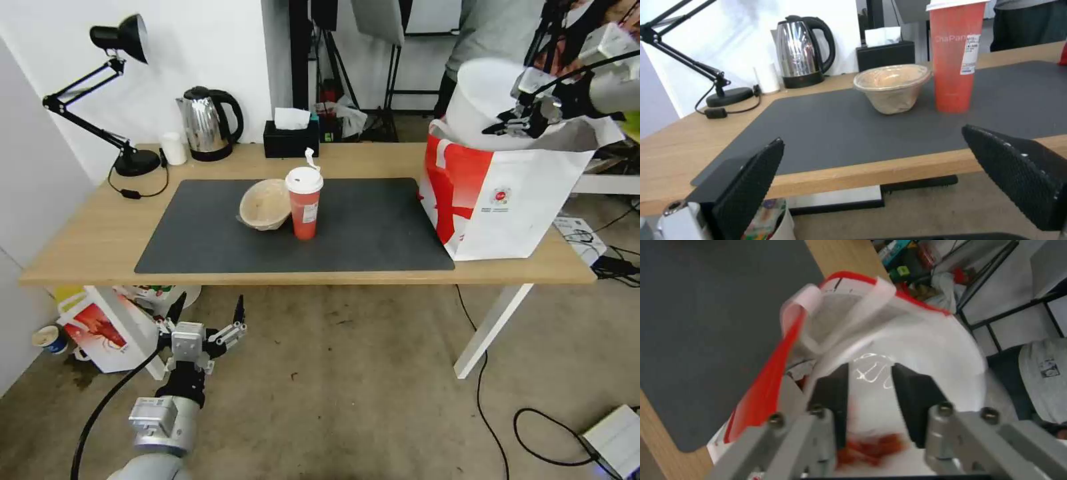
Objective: Pick up the trash from the table and place it into the takeout bag.
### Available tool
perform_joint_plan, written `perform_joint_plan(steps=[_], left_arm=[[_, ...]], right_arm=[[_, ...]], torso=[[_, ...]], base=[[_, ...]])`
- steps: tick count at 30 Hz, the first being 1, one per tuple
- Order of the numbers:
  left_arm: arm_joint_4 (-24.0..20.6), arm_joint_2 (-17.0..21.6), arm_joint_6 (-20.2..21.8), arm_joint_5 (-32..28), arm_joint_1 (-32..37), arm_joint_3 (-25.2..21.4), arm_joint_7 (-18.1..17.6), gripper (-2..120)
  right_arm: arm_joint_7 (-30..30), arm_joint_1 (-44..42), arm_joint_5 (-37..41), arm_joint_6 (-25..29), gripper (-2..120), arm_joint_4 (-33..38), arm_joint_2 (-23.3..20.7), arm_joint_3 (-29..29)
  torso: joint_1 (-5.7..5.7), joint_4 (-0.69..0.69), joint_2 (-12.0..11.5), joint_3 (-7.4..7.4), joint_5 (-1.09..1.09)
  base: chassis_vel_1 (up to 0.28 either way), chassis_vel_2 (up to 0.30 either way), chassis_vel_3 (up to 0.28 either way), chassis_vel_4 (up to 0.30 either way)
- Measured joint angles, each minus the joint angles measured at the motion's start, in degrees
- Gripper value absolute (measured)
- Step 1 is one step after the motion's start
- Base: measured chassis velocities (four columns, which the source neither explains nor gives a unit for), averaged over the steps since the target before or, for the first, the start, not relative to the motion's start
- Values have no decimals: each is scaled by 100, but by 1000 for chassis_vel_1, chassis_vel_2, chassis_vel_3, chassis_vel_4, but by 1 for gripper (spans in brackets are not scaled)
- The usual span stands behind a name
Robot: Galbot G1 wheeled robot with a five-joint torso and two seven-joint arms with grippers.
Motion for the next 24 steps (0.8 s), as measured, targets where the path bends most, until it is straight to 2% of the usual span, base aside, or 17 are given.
perform_joint_plan(steps=[1, 2, 3, 6, 8, 10, 11, 15, 21, 24], left_arm=[[0, 0, 0, 0, 0, 0, 0, 100], [0, 0, 0, 0, 0, 0, 0, 100], [0, 0, 0, 0, 0, 0, 0, 100], [0, 0, 0, 0, 0, 0, 0, 100], [0, 0, 0, 0, 0, 0, 0, 100], [0, 0, 0, 0, 0, 0, 0, 100], [0, 0, 0, 0, 0, 0, 0, 100], [0, 0, 0, 0, 0, 0, 0, 100], [0, 0, 0, 0, 0, 0, 0, 100], [0, 0, 0, 0, 0, 0, 0, 100]], right_arm=[[-6, -1, -1, -12, 34, -8, -10, 2], [-10, -9, -3, -17, 40, -26, -23, 6], [-10, -9, -3, -17, 40, -26, -23, 6], [-49, -43, -22, -20, 54, -104, -50, 18], [-63, -43, -32, -20, 57, -128, -55, 18], [-98, -43, -50, -20, 68, -165, -61, 20], [-98, -43, -50, -20, 68, -165, -61, 20], [-115, -33, -70, -14, 88, -174, -61, 20], [68, -25, 179, 62, 100, -39, -6, 135], [682, 44, 750, 193, 100, 466, 141, 246]], torso=[[0, 0, 0, 0, 0], [0, 0, 0, 0, 0], [0, 0, 0, 0, 0], [0, 0, 0, 0, 0], [0, 0, 0, 0, 1], [0, 0, 0, 0, 1], [0, 0, 0, 0, 1], [0, 0, 0, 0, 1], [0, 0, 0, 0, 0], [0, 1, 0, 0, -1]], base=[[0, 0, 0, 0], [0, 0, 0, 0], [0, 0, 0, 0], [0, 0, 0, 0], [0, 0, 0, 0], [0, 0, 0, 0], [0, 0, 0, 0], [0, 0, 0, 0], [0, 0, 0, 0], [0, 0, 0, 0]])
